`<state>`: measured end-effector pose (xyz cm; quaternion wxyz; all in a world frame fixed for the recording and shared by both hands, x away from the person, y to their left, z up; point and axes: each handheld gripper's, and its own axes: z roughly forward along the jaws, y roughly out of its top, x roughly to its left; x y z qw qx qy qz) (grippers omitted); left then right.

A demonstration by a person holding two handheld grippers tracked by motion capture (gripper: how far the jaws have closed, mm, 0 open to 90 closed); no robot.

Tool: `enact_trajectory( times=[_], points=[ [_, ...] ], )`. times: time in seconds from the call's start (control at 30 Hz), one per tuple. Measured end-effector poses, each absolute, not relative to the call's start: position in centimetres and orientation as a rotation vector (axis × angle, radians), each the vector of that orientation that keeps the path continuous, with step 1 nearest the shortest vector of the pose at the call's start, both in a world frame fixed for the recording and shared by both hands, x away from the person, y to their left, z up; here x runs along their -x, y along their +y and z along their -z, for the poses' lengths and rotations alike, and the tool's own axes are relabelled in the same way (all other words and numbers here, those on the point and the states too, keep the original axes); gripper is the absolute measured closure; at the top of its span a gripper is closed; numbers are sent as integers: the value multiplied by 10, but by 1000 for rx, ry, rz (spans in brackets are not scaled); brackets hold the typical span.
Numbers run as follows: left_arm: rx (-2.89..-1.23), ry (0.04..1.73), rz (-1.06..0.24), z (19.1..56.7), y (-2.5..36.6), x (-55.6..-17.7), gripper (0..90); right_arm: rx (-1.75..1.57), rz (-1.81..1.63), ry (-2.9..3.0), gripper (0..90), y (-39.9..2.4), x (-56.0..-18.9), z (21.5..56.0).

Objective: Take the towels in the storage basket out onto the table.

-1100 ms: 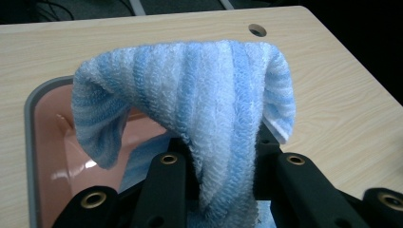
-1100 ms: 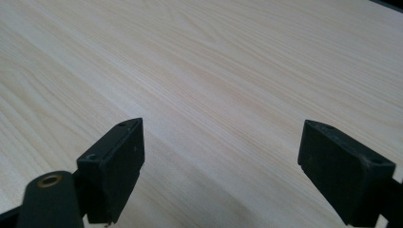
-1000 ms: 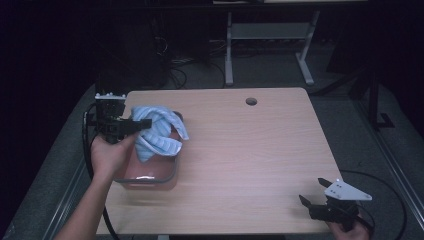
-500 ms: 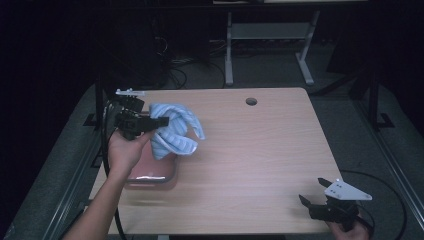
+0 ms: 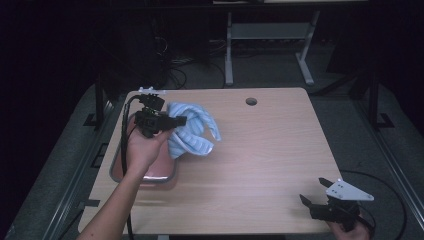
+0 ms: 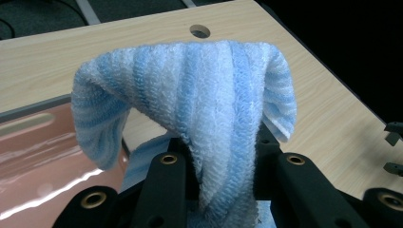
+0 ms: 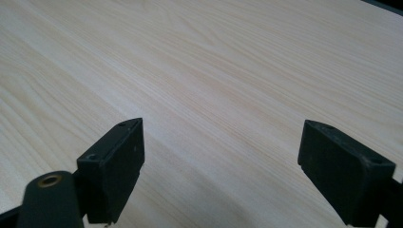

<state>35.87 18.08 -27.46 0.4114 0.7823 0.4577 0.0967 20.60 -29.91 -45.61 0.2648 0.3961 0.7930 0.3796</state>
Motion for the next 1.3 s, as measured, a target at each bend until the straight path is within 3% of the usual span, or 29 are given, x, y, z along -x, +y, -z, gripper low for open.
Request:
enact_trajectory(
  times=[1.3],
  points=[
    [-2039, 1068, -138, 305, 110, -377, 725, -1075, -1032, 2145, 151, -298, -207, 456]
  ],
)
